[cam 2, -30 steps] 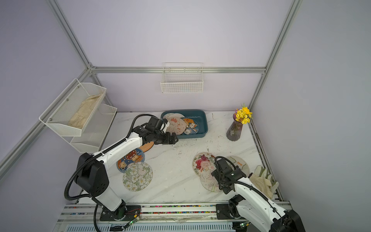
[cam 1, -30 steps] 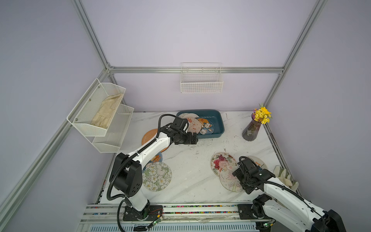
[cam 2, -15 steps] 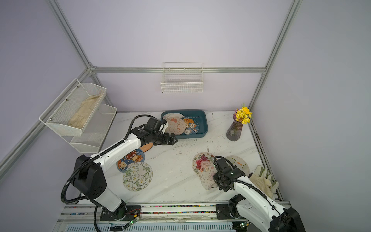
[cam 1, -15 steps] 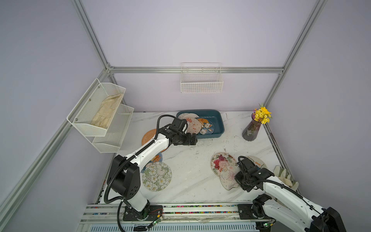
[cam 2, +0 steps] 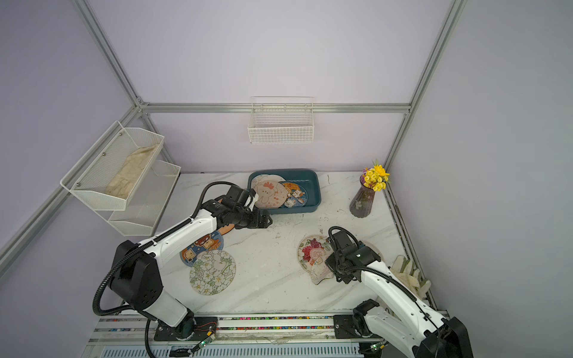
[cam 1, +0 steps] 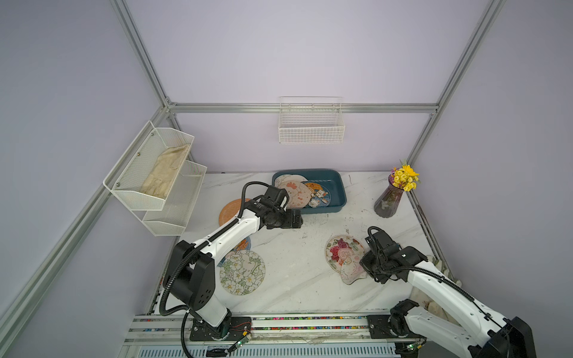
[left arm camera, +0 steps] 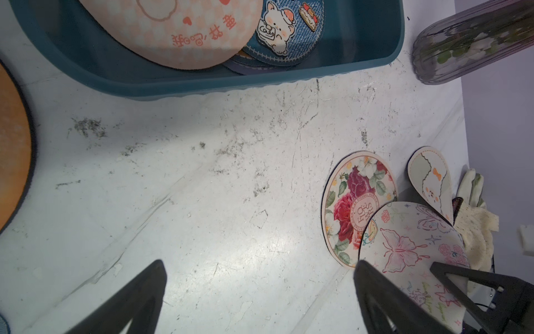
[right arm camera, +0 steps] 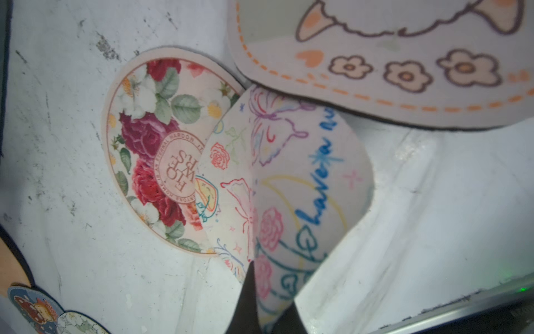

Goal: Put the coasters into the storage box
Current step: Pick up the coaster from the center of the board.

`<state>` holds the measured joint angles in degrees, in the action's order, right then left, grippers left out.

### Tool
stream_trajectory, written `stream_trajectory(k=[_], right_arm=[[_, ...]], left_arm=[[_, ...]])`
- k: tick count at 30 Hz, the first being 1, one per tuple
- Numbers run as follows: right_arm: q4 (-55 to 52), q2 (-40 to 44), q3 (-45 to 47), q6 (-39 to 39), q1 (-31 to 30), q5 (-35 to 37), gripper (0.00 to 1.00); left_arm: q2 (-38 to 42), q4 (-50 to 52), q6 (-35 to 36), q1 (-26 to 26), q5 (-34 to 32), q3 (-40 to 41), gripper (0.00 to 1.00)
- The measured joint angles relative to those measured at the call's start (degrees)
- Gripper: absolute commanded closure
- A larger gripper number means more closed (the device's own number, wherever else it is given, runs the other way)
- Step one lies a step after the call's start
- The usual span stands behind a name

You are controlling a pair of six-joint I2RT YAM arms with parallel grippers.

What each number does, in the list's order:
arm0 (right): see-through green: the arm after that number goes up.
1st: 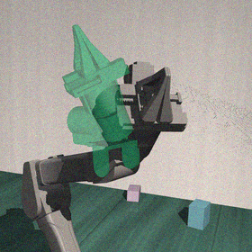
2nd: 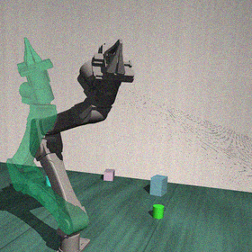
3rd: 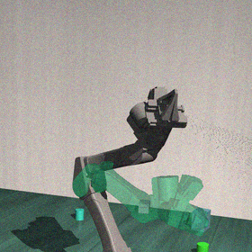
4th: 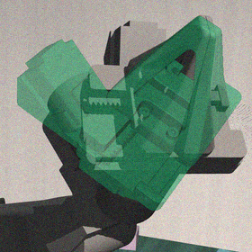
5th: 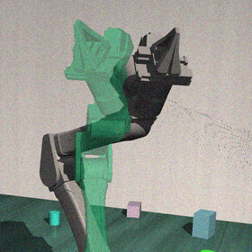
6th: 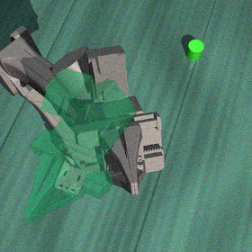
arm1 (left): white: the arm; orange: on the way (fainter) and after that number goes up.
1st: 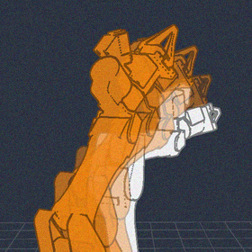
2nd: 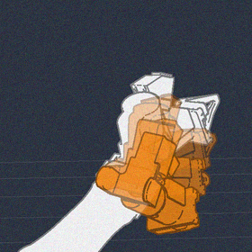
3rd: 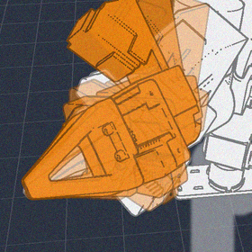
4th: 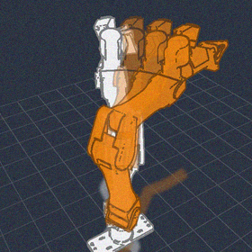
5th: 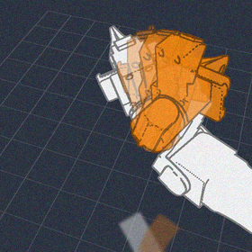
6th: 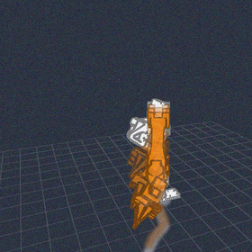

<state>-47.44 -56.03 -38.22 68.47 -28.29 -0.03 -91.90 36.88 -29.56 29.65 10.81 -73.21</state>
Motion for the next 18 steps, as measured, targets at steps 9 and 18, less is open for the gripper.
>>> stream_trajectory(k=[9, 18], right_arm=[[0.7, -6.6, -9.9, -3.7, -1.6, -2.6, 1.0], [3.2, -20.0, -28.9, -12.1, -2.0, -4.3, 1.0]], left_arm=[[0.9, 0.0, -1.3, 0.0, 0.0, 1.9, 0.0], [3.3, -0.3, -2.8, 0.0, 0.3, 5.6, 0.0]])
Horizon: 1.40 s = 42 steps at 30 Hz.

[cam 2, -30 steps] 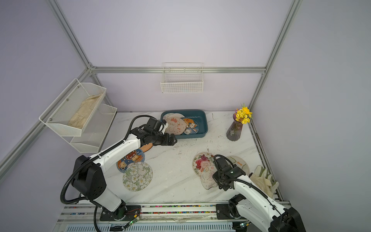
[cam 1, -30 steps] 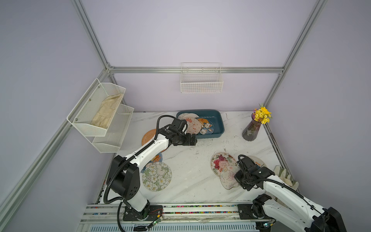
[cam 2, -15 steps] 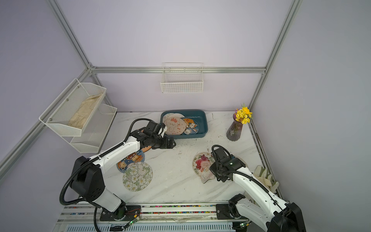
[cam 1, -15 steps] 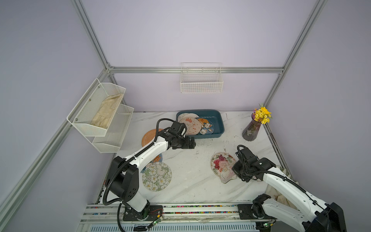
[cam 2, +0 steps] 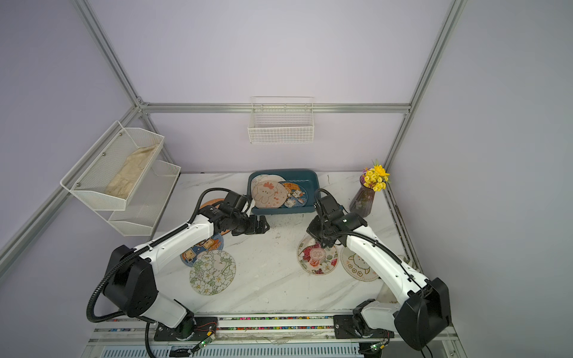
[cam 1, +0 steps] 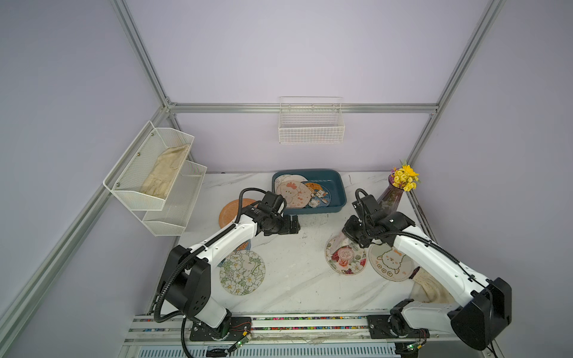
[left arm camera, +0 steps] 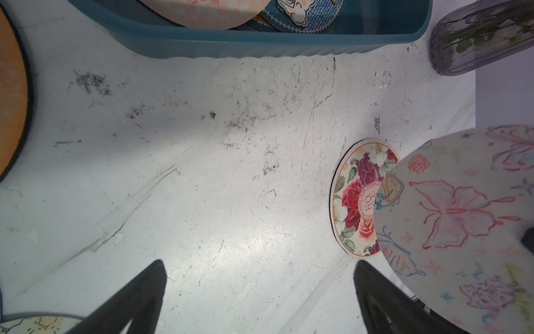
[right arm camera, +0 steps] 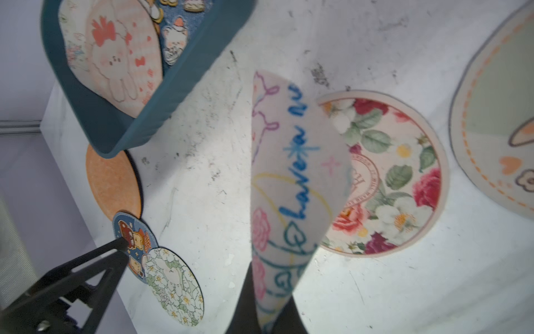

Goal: Put the coasters into the storage box
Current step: Pick up the coaster from the center of the board, then place the coaster in the storage box.

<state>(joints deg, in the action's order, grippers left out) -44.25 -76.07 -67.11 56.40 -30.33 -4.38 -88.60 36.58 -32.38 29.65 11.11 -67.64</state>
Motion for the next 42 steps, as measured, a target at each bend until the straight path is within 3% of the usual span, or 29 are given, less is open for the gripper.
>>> stream_trajectory(k=[13, 28, 32, 39, 42], right_arm=[[5.4, -30.0, -30.6, -15.9, 0.0, -7.6, 1.0], [4.9, -64.9, -73.0, -24.6, 0.6, -17.3, 1.0], [4.2, -68.7, -75.4, -25.2, 2.1, -18.6, 1.0], [1.5, -68.9, -71.7, -28.4, 5.9, -16.6, 0.99], [-1.0, -68.9, -72.1, -30.4, 7.1, -13.8, 0.86]], left_arm=[[4.3, -1.6, -3.9, -0.3, 0.7, 7.4, 0.0], [10.8, -2.2, -6.6, -1.4, -0.2, 12.2, 0.0], [11.3, -1.9, -7.3, -1.6, -0.9, 12.3, 0.0], [12.3, -1.7, -7.7, -1.9, -1.7, 12.7, 0.0], [12.3, -1.6, -7.8, -1.9, -1.9, 12.8, 0.0]])
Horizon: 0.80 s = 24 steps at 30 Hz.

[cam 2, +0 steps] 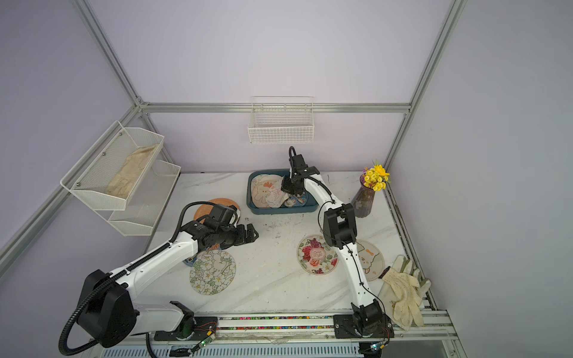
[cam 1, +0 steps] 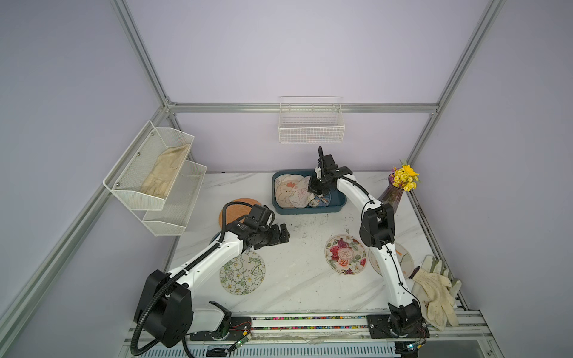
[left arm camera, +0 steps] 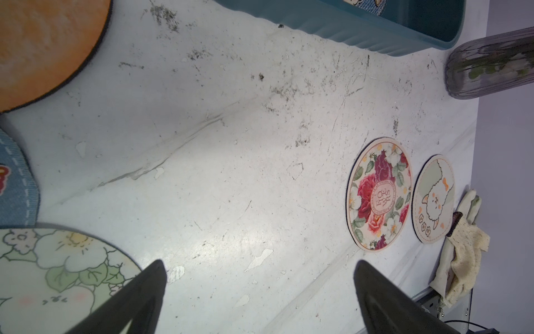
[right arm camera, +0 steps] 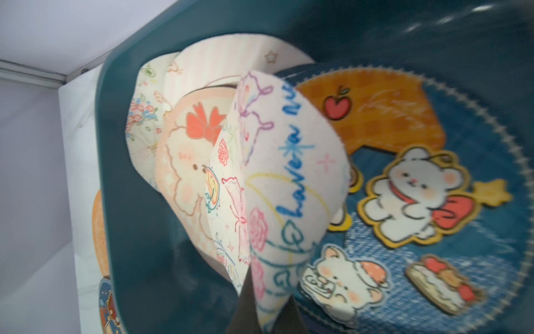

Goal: Put the coasters into the storage box
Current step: Place the coaster in the storage box.

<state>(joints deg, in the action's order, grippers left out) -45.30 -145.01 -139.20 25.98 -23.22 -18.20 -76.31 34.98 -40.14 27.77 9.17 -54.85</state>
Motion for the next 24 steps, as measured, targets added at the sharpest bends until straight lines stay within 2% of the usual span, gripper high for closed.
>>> stream_trajectory(k=[7, 12, 16, 24], right_arm=[[-5.0, 0.0, -1.2, -4.5, 0.3, 9.3, 0.44], [-7.2, 0.8, -0.2, -6.9, 0.3, 15.2, 0.24], [-8.0, 3.9, 2.8, -8.2, 0.3, 18.0, 0.14], [-7.6, 15.1, 12.7, -9.7, 0.4, 19.5, 0.13]], left_arm=[[0.0, 0.0, -0.8, 0.0, -0.3, 0.0, 0.0], [0.0, 0.0, -0.9, 0.0, -0.4, 0.0, 0.0], [0.0, 0.0, -0.9, 0.0, -0.4, 0.0, 0.0], [0.0, 0.0, -0.8, 0.0, -0.3, 0.0, 0.0]])
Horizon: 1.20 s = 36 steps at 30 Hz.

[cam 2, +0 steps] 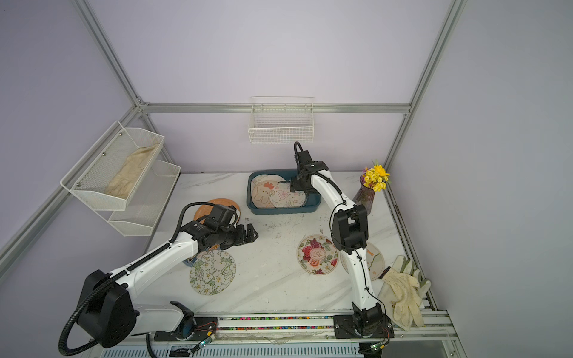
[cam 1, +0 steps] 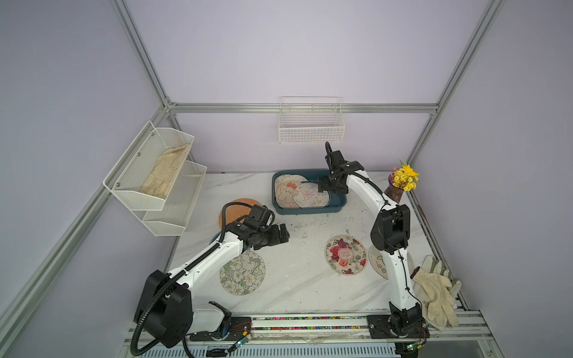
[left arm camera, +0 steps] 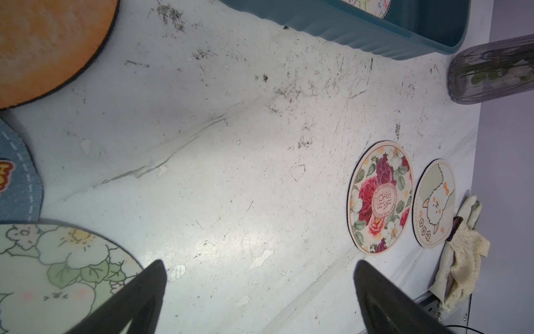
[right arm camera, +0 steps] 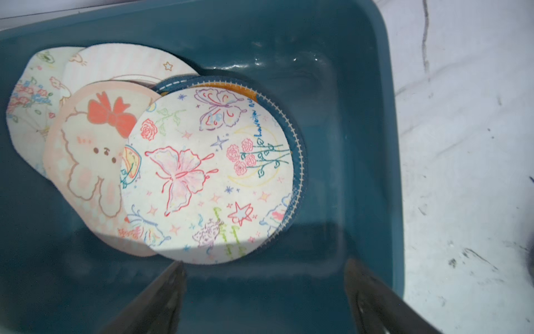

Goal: Put the coasters into the storage box
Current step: Place the coaster in the storage box, then move the coaster to the center of the board.

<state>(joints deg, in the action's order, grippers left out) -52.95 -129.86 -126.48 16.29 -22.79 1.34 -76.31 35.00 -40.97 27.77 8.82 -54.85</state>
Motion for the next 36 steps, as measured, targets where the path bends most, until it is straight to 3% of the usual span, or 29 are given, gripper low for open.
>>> stream_trajectory(k=[8, 18, 27, 36], right_arm=[[3.8, 15.6, 24.3, 0.6, 1.6, -3.6, 0.12], [8.8, 33.9, 54.4, 4.0, 6.6, -8.3, 0.03], [13.9, 36.1, 66.5, 4.0, 11.0, -10.4, 0.03], [18.4, 36.1, 71.6, 4.0, 11.2, -11.7, 0.03]], left_arm=[[0.0, -0.1, 0.0, 0.0, 0.5, 0.0, 0.0], [-0.1, -0.3, 0.1, 0.4, 1.7, 0.0, 0.0], [-1.3, -1.1, 0.5, 0.9, 3.3, 0.0, 0.0], [-1.4, -2.2, 1.2, 1.2, 4.6, 0.8, 0.0]])
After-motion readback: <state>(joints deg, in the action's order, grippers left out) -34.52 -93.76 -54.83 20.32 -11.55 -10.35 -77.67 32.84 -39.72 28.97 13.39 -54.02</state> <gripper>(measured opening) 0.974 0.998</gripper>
